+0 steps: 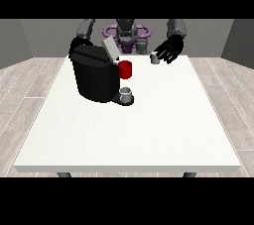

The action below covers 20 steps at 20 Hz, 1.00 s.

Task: Insert the coffee pod into the coffee machine and close the lid

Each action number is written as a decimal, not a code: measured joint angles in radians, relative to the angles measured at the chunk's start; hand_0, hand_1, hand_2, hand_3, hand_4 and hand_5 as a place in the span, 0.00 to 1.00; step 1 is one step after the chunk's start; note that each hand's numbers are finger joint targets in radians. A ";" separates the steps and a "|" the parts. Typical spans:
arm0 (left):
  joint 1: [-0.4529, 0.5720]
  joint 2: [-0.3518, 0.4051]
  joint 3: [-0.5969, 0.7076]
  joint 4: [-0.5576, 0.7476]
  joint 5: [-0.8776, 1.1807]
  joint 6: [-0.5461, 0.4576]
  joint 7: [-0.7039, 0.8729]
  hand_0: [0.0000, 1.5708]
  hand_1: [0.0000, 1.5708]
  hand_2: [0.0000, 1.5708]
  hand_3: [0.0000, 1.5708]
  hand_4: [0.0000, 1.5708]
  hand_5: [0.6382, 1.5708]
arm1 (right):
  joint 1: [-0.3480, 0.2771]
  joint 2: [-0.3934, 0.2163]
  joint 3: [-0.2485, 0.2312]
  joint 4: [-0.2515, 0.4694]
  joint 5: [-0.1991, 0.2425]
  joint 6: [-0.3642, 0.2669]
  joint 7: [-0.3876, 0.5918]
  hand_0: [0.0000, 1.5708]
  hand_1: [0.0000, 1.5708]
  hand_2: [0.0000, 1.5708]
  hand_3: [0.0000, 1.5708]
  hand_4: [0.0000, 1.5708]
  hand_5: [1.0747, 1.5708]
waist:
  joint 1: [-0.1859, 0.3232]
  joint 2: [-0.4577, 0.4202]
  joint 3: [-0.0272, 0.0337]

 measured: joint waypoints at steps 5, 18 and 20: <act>-0.068 0.001 0.012 -0.008 -0.012 0.004 0.055 0.79 0.79 0.82 0.79 0.33 1.00 | -0.026 0.003 0.009 -0.017 -0.010 0.009 0.018 0.00 0.00 0.00 0.00 0.32 1.00 | -0.033 0.008 0.0000; -0.226 0.037 0.064 0.017 -0.017 0.003 0.129 0.82 0.82 0.83 0.78 0.32 1.00 | -0.051 0.000 0.064 -0.088 -0.002 -0.009 0.013 0.00 0.00 0.00 0.00 0.33 1.00 | -0.124 0.089 -0.0002; -0.245 0.041 0.067 0.021 -0.020 0.002 0.134 0.81 0.81 0.83 0.79 0.31 1.00 | -0.068 -0.006 0.058 -0.094 -0.002 -0.009 0.020 0.00 0.00 0.00 0.00 0.35 1.00 | -0.129 0.103 0.0000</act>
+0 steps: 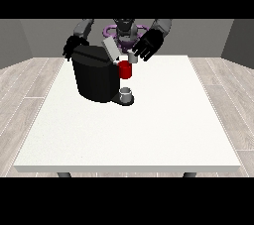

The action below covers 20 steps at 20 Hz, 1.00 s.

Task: Insert the coffee pod into the coffee machine and close the lid

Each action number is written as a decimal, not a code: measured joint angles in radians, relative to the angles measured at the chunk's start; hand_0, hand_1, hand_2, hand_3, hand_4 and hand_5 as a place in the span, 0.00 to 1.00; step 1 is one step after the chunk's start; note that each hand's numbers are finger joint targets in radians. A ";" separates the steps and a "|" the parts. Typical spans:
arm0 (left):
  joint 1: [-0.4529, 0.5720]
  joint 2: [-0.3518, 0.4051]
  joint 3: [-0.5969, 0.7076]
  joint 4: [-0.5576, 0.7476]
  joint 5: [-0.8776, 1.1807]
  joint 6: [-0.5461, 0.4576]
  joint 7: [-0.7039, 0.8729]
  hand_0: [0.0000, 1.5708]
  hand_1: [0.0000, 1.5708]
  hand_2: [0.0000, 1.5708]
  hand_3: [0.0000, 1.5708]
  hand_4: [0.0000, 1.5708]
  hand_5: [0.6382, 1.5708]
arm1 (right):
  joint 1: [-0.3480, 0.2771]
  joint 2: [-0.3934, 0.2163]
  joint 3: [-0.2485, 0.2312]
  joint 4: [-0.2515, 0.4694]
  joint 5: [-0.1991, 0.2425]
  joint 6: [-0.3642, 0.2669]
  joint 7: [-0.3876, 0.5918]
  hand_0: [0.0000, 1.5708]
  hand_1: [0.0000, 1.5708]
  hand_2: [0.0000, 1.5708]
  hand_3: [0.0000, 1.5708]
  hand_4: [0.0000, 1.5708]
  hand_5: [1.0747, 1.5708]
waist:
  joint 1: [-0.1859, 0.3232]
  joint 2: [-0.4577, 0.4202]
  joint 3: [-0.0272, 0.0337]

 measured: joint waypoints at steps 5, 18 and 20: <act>-0.032 -0.002 0.001 0.006 -0.006 -0.016 0.016 0.82 0.82 0.84 0.78 0.32 1.00 | -0.007 -0.010 -0.016 0.004 0.007 -0.008 -0.011 0.00 0.00 0.00 0.00 0.29 1.00 | -0.003 0.014 0.0001; -0.041 -0.053 -0.013 0.017 -0.027 -0.012 0.028 0.75 0.75 0.80 0.76 0.31 1.00 | -0.008 -0.024 -0.052 0.000 -0.015 -0.004 0.002 0.00 0.00 0.00 0.00 0.32 1.00 | -0.001 0.017 0.0000; -0.035 -0.037 -0.007 0.025 -0.028 -0.013 0.007 0.76 0.76 0.81 0.76 0.32 1.00 | -0.004 -0.020 -0.047 -0.016 -0.013 -0.008 0.005 0.00 0.00 0.00 0.00 0.33 1.00 | -0.004 0.027 0.0000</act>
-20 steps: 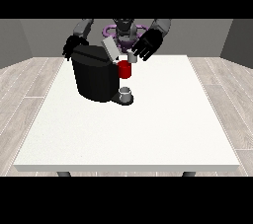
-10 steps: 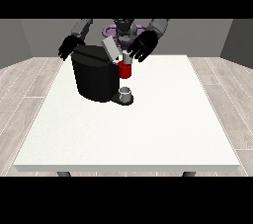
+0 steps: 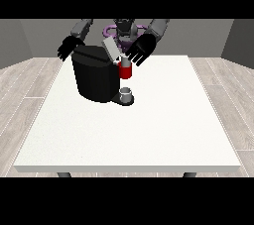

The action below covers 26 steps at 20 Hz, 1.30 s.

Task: Insert the coffee pod into the coffee machine and close the lid

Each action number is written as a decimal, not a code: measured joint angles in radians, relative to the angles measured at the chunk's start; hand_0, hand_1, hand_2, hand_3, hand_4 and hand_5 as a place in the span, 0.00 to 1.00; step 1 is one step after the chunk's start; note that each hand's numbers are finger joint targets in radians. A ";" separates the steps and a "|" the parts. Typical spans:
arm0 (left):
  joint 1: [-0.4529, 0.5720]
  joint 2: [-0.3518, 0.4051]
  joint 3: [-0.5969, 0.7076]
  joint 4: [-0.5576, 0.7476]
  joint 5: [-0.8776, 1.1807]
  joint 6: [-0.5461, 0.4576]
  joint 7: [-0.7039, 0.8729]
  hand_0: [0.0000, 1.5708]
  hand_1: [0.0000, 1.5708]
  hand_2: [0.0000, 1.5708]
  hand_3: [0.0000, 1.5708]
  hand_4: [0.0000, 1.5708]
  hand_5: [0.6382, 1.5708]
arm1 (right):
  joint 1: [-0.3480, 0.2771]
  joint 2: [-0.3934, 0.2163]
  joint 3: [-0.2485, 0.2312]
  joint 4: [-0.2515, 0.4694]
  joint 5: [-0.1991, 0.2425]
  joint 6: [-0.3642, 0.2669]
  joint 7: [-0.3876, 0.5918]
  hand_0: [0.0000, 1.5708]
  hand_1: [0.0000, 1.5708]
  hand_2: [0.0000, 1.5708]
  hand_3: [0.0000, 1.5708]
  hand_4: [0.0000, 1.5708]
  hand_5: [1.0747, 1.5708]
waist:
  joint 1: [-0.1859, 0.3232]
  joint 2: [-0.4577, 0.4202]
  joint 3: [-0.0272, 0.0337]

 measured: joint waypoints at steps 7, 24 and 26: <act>-0.003 -0.005 0.002 0.006 -0.009 0.004 -0.005 0.75 0.75 0.80 0.75 0.31 1.00 | 0.014 0.009 -0.003 -0.003 0.001 -0.010 -0.013 0.00 0.00 0.00 0.00 0.31 1.00 | 0.003 0.006 0.0000; -0.010 -0.013 -0.004 0.009 -0.031 -0.021 0.001 0.70 0.70 0.73 0.62 0.26 1.00 | 0.006 0.000 -0.029 0.024 -0.012 -0.006 -0.031 0.00 0.00 0.00 0.00 0.23 1.00 | 0.018 0.017 0.0007; -0.007 -0.006 -0.007 0.008 -0.039 -0.015 -0.010 0.67 0.67 0.71 0.60 0.25 1.00 | 0.003 0.004 -0.028 0.022 -0.009 -0.016 -0.023 0.00 0.00 0.00 0.00 0.25 1.00 | 0.020 0.021 0.0009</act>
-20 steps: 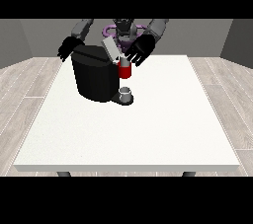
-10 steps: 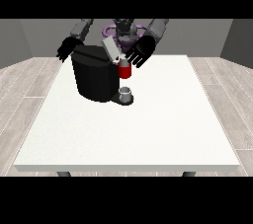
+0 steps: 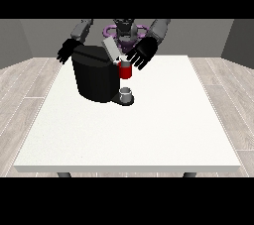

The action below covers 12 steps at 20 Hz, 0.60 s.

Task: Insert the coffee pod into the coffee machine and close the lid

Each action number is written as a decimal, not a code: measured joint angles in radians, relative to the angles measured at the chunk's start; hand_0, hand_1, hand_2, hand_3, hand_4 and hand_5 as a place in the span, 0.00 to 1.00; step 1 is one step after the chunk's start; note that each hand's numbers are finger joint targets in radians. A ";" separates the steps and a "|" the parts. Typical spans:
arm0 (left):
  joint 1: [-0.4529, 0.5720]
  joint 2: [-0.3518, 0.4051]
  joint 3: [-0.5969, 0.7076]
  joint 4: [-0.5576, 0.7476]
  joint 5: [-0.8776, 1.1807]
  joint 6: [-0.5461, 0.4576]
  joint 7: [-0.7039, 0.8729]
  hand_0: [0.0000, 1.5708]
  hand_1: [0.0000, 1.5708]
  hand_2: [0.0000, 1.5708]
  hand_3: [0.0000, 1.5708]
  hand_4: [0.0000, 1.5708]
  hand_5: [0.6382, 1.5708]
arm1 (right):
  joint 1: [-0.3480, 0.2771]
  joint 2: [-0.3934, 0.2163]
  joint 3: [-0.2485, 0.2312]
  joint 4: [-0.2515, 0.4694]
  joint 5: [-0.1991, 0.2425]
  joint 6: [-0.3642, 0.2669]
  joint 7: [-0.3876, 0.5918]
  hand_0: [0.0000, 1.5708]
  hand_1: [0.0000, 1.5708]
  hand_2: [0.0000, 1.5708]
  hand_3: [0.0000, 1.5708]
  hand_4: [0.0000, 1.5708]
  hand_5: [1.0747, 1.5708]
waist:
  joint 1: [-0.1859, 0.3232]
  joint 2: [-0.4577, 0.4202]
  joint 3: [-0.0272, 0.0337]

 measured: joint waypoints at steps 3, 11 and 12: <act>0.006 -0.003 -0.005 -0.003 -0.008 0.003 0.000 0.67 0.67 0.72 0.61 0.23 1.00 | 0.001 -0.012 -0.012 0.010 -0.008 0.011 -0.005 0.00 0.00 0.00 0.00 0.26 1.00 | 0.004 -0.005 -0.0001; 0.006 0.006 -0.014 -0.002 -0.031 0.010 -0.031 0.00 0.00 0.24 0.07 0.00 1.00 | -0.019 -0.009 -0.011 -0.005 -0.012 0.007 0.005 0.00 0.00 0.00 0.00 0.29 1.00 | 0.003 0.005 0.0009; 0.002 0.015 -0.020 -0.001 -0.038 0.000 -0.036 0.00 0.00 0.00 0.00 0.00 1.00 | -0.021 -0.014 -0.011 -0.006 -0.013 0.013 0.006 0.00 0.00 0.00 0.00 0.26 1.00 | -0.002 0.007 0.0005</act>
